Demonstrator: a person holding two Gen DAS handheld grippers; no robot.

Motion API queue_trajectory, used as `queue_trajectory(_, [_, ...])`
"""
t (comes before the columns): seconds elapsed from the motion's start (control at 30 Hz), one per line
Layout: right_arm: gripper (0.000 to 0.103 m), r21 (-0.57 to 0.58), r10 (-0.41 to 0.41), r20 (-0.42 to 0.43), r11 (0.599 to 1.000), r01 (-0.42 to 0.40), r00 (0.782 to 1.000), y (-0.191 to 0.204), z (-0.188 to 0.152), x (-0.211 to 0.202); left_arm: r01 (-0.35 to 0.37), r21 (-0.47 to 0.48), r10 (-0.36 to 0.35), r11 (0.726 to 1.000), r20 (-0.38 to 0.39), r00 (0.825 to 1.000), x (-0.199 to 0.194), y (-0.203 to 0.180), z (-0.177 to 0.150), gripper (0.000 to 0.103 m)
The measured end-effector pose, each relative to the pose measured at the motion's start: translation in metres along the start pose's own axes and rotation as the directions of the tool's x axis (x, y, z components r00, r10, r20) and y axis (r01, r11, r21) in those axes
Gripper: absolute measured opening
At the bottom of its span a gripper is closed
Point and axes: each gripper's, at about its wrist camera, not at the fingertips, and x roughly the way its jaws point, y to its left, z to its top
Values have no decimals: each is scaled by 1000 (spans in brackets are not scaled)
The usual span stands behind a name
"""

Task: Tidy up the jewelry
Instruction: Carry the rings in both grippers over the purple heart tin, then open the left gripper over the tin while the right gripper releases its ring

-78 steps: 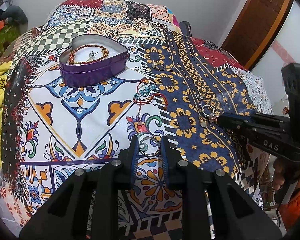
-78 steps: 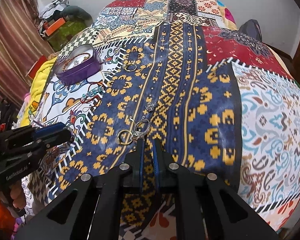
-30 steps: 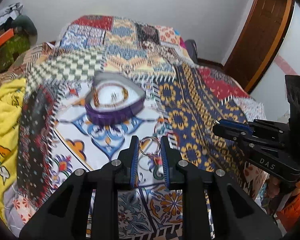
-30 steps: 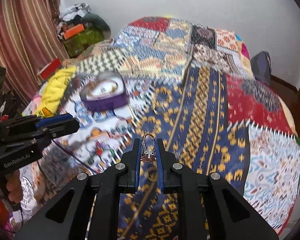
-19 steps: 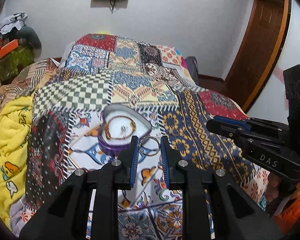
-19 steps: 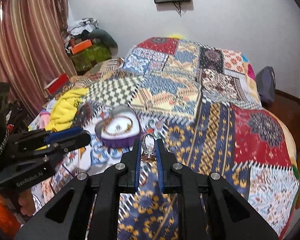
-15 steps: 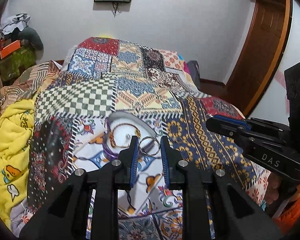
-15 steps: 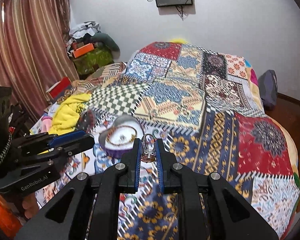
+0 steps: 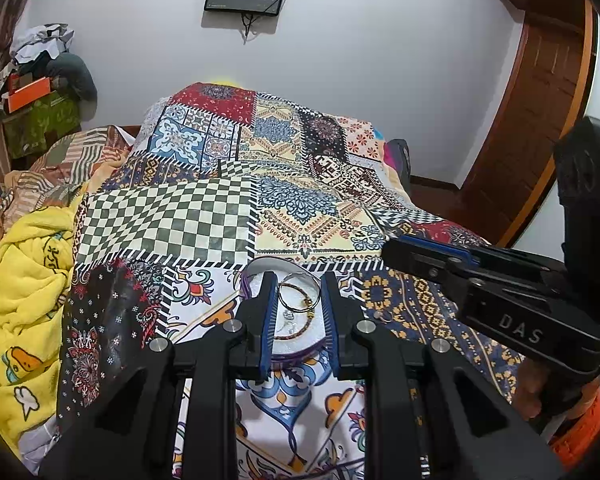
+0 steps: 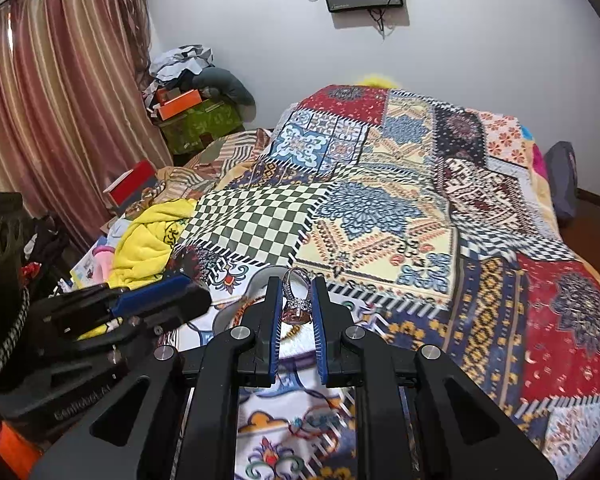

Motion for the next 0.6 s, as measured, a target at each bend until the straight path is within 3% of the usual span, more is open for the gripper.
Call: queue_trajectory(0.6, [13,60,97,-136,994,-90,986,-13,-6,54,0,-2,0,1000,-76,997,46,17,-11,20])
